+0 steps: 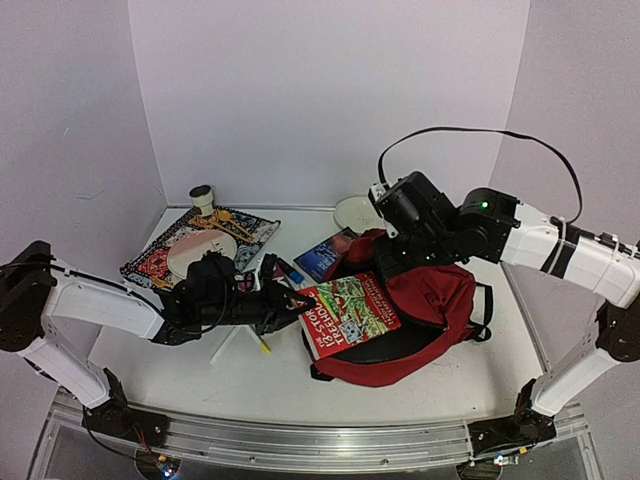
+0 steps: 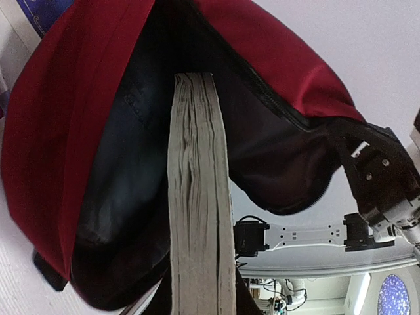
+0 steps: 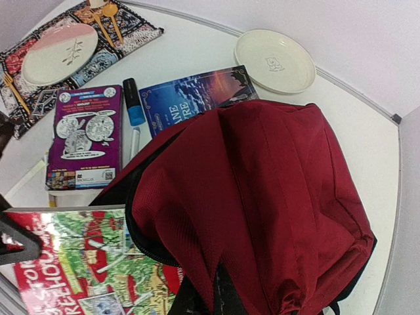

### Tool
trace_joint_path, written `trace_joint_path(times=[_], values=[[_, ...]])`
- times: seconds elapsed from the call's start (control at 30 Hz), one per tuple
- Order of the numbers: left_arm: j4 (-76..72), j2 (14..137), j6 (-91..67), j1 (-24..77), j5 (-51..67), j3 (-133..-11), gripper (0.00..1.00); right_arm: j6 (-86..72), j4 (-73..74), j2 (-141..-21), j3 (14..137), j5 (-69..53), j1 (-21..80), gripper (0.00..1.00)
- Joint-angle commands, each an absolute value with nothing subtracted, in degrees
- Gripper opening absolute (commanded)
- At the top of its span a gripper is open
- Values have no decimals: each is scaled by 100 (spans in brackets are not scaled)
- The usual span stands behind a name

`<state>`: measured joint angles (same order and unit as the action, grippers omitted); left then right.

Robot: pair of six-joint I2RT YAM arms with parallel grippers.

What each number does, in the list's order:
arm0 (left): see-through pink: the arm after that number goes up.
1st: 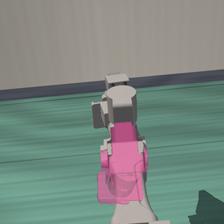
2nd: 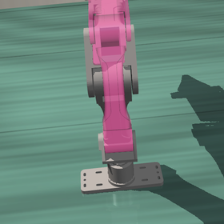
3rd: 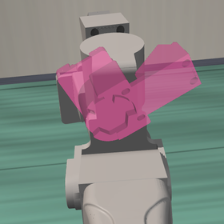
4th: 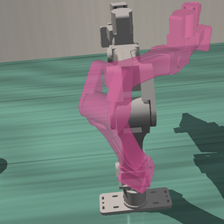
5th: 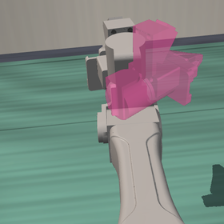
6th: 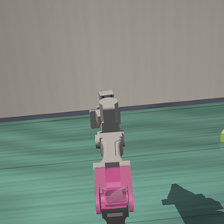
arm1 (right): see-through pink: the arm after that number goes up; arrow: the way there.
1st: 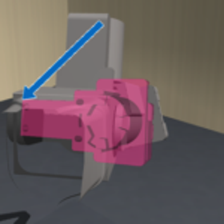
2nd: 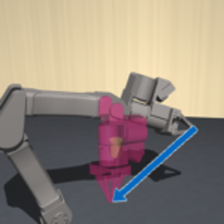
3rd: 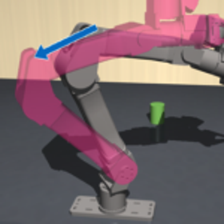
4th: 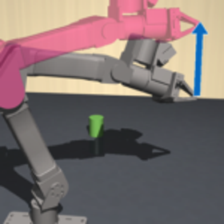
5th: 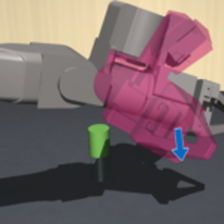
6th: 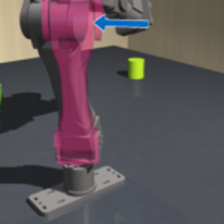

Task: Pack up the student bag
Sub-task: Place the book in the largest pocket of the bag.

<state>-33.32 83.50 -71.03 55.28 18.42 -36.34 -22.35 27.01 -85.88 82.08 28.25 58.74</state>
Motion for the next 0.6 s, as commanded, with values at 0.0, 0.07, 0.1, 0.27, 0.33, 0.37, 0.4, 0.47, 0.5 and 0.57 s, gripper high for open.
trace_joint_path(times=[0.0,0.07,0.1,0.27,0.33,0.37,0.4,0.47,0.5,0.57], values=[[-4350,8739,-7358,5565,1656,-4151,0,-2233,2194,-8183,8159,2428,5884,0],[-4463,8948,-7425,5568,1565,-4303,0,-2261,2113,-8103,8098,2276,5881,0],[-4506,9080,-7464,5570,1549,-4408,0,-2281,2076,-8074,8053,2199,5881,0],[-4717,9688,-7734,5614,1334,-4829,0,-2382,1830,-7906,7807,1952,5883,0],[-4817,9917,-7808,5625,1242,-4979,0,-2412,1737,-7846,7699,1908,5883,0],[-4846,10052,-7844,5631,1222,-5107,0,-2430,1709,-7821,7663,1911,5886,0],[-4869,10173,-7875,5638,1206,-5212,0,-2446,1695,-7803,7624,1906,5890,0],[-4899,10423,-7953,5675,1113,-5410,0,-2471,1673,-7765,7581,1904,5888,0],[-4920,10545,-7989,5695,1041,-5495,0,-2483,1654,-7744,7563,1897,5882,0],[-4978,10790,-8082,5741,888,-5686,0,-2478,1606,-7709,7529,1873,5882,0]])
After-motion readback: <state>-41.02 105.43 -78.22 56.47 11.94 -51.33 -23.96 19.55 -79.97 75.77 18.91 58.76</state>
